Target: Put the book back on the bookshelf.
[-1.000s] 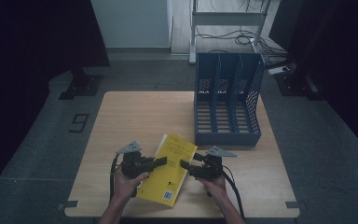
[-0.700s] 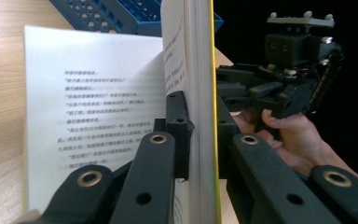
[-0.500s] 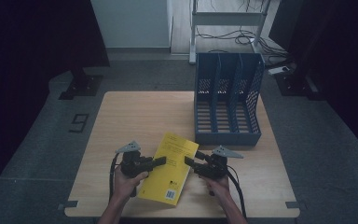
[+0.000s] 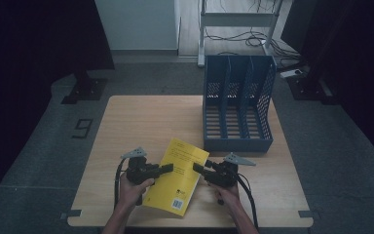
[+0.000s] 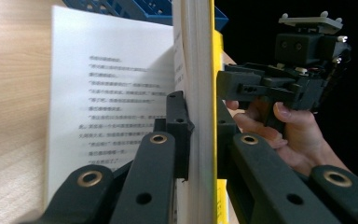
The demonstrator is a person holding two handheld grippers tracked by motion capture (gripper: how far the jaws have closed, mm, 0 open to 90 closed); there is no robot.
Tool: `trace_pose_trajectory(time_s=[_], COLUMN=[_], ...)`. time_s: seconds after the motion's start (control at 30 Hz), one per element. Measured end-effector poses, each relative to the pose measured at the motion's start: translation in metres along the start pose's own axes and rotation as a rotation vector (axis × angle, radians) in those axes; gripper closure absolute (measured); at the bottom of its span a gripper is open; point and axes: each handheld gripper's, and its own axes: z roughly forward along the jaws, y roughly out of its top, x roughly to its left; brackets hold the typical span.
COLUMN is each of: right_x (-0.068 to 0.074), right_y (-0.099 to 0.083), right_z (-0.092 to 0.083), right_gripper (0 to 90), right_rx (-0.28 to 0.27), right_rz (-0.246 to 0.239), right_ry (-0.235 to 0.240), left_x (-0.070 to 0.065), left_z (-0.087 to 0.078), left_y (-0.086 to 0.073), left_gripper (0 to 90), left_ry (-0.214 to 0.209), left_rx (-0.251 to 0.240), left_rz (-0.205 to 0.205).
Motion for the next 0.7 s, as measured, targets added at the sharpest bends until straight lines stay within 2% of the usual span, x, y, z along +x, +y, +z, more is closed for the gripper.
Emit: trace_pose_trajectory(time_s=[0.2, 0.33, 0.4, 0.43, 0.47, 0.7], right_x=[0.0046, 0.0054, 0.0072, 0.0072, 0.0086, 0.0081], right_y=[0.0009, 0.0019, 0.0029, 0.0029, 0.0038, 0.0047], right_z=[-0.0012, -0.0027, -0.0039, -0.0039, -0.005, -0.006], right_gripper=[53.4, 59.6, 62.3, 62.3, 63.0, 64.2], right_rx=[-0.007, -0.019, -0.025, -0.025, -0.025, -0.028], right_rz=[-0.045, -0.054, -0.076, -0.076, -0.096, -0.103], right_ry=[-0.022, -0.011, -0.004, -0.004, -0.004, 0.009], left_x=[0.0004, 0.0006, 0.0008, 0.0008, 0.0017, 0.0012], left_z=[-0.0002, 0.0028, 0.0047, 0.0047, 0.0044, 0.0038], left_y=[-0.0003, -0.0014, -0.0022, -0.0022, -0.0023, -0.0023], left_gripper=[82.9, 80.8, 78.9, 78.7, 78.7, 78.6], left_ry=[0.013, 0.037, 0.052, 0.052, 0.042, 0.037], left_rx=[0.004, 0.013, 0.016, 0.016, 0.016, 0.014], left_rz=[0.007, 0.02, 0.027, 0.027, 0.021, 0.024])
